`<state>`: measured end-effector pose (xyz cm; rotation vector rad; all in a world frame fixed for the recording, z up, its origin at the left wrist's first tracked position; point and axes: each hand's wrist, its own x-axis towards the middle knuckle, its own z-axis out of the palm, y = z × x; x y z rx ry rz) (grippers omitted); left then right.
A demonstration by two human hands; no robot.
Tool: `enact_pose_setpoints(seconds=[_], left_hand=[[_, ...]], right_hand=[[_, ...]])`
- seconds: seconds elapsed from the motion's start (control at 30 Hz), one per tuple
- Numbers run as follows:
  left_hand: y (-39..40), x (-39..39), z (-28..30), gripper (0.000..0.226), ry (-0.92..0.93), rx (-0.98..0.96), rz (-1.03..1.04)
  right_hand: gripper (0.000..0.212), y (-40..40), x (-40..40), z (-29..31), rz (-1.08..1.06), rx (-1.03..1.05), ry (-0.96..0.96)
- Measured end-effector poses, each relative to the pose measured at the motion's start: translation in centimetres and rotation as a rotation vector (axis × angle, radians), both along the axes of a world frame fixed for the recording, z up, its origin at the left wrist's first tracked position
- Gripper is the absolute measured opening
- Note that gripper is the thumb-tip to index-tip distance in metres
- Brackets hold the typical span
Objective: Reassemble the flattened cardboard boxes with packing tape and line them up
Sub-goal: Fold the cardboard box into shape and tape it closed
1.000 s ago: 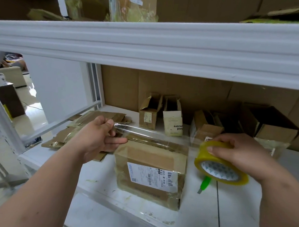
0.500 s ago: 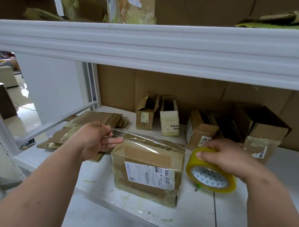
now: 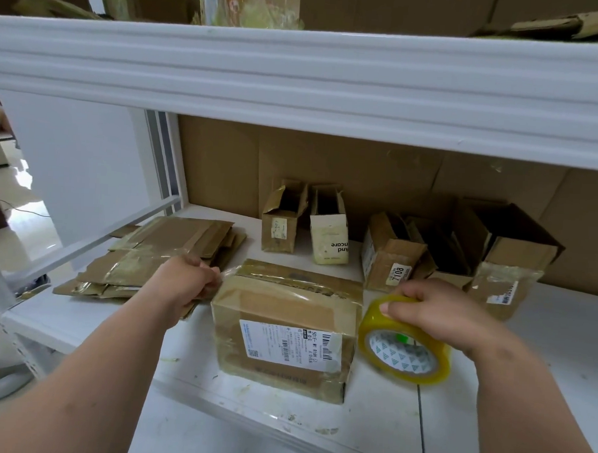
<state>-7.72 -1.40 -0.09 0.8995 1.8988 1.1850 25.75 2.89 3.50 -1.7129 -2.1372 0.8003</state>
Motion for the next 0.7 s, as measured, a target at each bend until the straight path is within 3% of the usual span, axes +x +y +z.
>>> enact_pose_setpoints(seconds=[0.17, 0.33, 0.47, 0.6, 0.7], left_hand=[[-0.7, 0.4, -2.0, 0.015, 0.048, -0.145, -0.041], [-1.2, 1.0, -3.4, 0.027, 0.001, 0.006, -0.059], [-1.2, 0.8, -1.3, 0.032, -0.073, 0.009, -0.104], [-0.9, 0.7, 0.4, 0.052, 0.097, -0.143, -0.239], [-0.5, 1.3, 0.2, 0.053, 0.256, -0.181, -0.270]], right_hand=[[0.018, 0.0, -0.2, -0.5, -0.003, -0.002, 0.020], [0.013, 0.3, -0.6, -0.9, -0.006, 0.002, 0.048], [0.008, 0.3, -0.8, -1.0, 0.002, 0.011, 0.077], [0.009, 0.3, -0.7, -1.3, 0.006, 0.006, 0.114], [0.008, 0.2, -0.7, -1.4, 0.010, 0.007, 0.134]])
